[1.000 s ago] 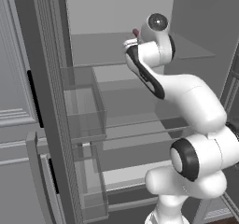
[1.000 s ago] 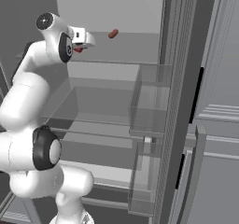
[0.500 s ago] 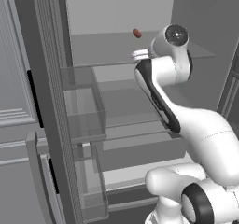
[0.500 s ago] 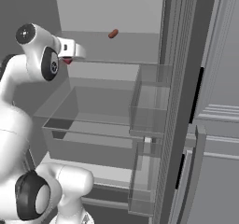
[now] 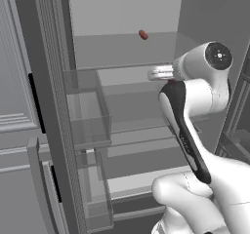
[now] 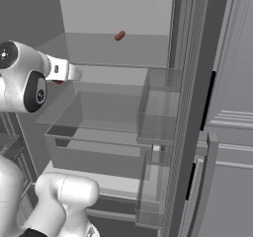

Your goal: Take the strawberry from the fridge and place it on top of the pancake, located on the dining counter.

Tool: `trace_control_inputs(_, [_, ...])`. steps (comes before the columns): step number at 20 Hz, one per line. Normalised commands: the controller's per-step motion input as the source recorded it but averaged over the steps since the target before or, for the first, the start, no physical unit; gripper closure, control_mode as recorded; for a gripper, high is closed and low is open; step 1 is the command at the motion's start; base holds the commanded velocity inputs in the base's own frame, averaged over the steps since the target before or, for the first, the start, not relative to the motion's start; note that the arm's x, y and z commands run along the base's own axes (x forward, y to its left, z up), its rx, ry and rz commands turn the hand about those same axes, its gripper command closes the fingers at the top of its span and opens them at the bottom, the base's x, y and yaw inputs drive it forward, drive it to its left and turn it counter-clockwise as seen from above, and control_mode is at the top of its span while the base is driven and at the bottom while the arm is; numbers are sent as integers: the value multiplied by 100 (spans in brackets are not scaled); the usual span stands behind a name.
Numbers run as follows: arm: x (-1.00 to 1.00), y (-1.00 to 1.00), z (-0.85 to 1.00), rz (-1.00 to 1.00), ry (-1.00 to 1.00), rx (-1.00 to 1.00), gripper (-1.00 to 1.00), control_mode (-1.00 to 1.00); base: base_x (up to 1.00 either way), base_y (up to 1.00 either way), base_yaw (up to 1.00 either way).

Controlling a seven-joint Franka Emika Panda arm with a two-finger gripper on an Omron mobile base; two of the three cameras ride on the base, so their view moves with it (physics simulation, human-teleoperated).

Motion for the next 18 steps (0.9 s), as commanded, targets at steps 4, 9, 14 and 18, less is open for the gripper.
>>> trace_control_inputs(4, [-95,-15,-8,-3,0,3,100,-100,0,0,0])
trace_control_inputs(9, [-78,-5,-19,-5,-2,2,100,100,-20,0,-1])
trace_control_inputs(14, [0,0,0,0,0,0,100,100,-100,0,-9])
trace_control_inputs(18, [0,0,0,0,0,0,100,100,-100,0,-10])
